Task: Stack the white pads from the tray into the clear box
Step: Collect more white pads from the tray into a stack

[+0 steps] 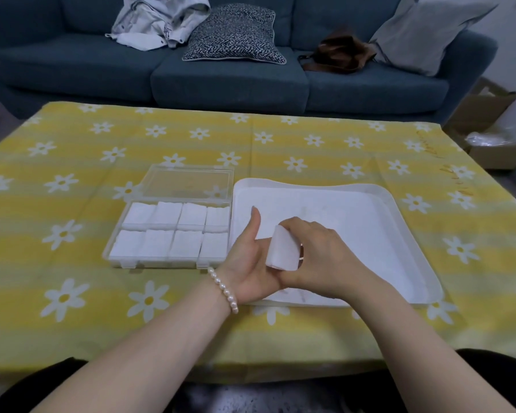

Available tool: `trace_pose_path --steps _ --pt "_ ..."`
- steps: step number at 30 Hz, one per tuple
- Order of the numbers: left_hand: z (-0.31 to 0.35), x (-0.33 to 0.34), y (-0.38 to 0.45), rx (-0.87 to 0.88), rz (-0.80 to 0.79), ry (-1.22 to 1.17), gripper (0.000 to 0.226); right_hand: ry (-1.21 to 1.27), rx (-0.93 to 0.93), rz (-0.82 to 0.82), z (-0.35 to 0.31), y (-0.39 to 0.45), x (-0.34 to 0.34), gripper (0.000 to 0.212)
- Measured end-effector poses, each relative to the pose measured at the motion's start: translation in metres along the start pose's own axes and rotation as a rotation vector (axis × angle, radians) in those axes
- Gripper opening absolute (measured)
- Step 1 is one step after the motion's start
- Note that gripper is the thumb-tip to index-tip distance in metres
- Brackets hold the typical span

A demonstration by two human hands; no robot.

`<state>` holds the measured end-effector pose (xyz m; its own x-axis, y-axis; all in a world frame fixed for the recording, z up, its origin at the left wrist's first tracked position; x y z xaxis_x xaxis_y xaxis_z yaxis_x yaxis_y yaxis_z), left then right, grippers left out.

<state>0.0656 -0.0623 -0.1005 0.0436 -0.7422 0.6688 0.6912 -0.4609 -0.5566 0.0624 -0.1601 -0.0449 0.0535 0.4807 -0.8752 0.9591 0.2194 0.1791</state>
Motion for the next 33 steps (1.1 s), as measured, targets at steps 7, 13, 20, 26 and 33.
trace_pose_path --steps 7,13,20,26,33 --pt "0.0 0.0 -0.003 0.087 -0.116 -0.061 0.06 0.029 0.008 -0.019 -0.002 0.002 -0.004 0.063" --pt "0.002 -0.002 -0.001 0.093 -0.094 -0.095 0.057 0.006 -0.023 -0.058 -0.006 0.001 -0.005 0.066" --pt "0.0 0.0 -0.003 0.053 -0.016 -0.102 0.036 -0.04 -0.027 0.017 -0.009 0.003 -0.006 0.072" --pt "0.0 0.002 -0.003 -0.011 -0.037 0.006 0.058 -0.199 -0.05 -0.001 -0.003 0.003 -0.002 0.067" --pt "-0.002 0.006 -0.003 -0.03 -0.042 0.128 0.085 0.024 0.078 -0.143 -0.001 -0.002 -0.001 0.106"
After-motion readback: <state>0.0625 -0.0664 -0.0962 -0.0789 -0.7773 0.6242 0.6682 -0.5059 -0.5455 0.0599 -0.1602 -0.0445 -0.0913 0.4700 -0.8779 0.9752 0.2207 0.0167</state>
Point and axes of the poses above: each hand's wrist, its own y-axis towards the middle knuckle, its own x-axis out of the palm, z = x × y, the point moved 4 cm from there along y, towards the middle knuckle, and after that the axes turned 14 degrees about z, right-handed, at the moved point
